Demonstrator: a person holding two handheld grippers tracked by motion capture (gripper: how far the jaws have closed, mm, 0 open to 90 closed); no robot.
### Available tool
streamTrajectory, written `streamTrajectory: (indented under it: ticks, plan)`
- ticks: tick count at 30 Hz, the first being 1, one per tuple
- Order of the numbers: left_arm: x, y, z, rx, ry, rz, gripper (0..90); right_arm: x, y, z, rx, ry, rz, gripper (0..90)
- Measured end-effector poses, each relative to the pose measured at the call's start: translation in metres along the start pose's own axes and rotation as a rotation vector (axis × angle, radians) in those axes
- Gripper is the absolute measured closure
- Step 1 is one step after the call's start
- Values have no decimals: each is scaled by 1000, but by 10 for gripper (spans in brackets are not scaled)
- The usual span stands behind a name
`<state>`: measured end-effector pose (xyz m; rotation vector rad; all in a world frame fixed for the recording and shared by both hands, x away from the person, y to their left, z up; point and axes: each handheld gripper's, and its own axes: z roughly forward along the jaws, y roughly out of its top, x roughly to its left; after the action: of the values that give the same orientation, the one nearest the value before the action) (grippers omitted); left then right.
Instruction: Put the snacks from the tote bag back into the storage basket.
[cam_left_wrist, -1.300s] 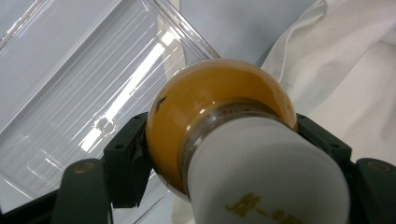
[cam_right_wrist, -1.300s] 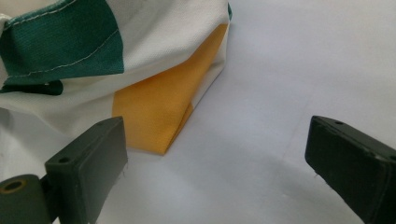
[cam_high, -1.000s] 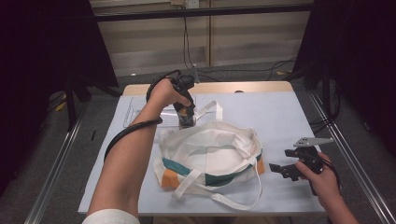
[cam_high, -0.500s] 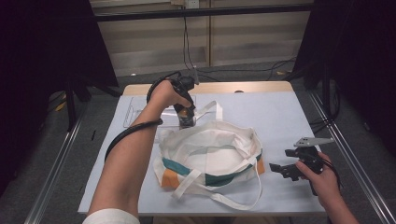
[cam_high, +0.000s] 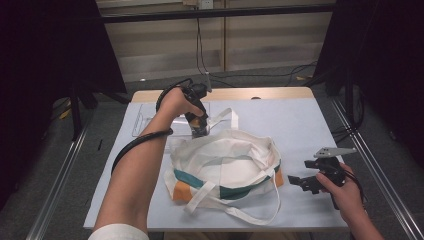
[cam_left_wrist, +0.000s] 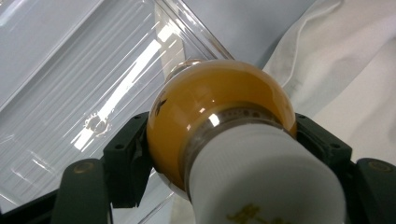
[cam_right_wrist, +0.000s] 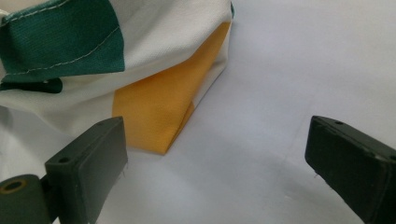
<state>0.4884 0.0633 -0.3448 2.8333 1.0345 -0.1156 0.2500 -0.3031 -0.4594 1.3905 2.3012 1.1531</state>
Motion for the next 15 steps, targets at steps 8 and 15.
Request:
streamTrajectory:
  ticks: [8, 15]
  plan:
    - [0, 0, 4, -3, 4, 5, 294, 0, 0, -1, -2, -5, -5, 51]
    - [0, 1, 4, -13, 9, 2, 293, 0, 1, -2, -8, -5, -4, 51]
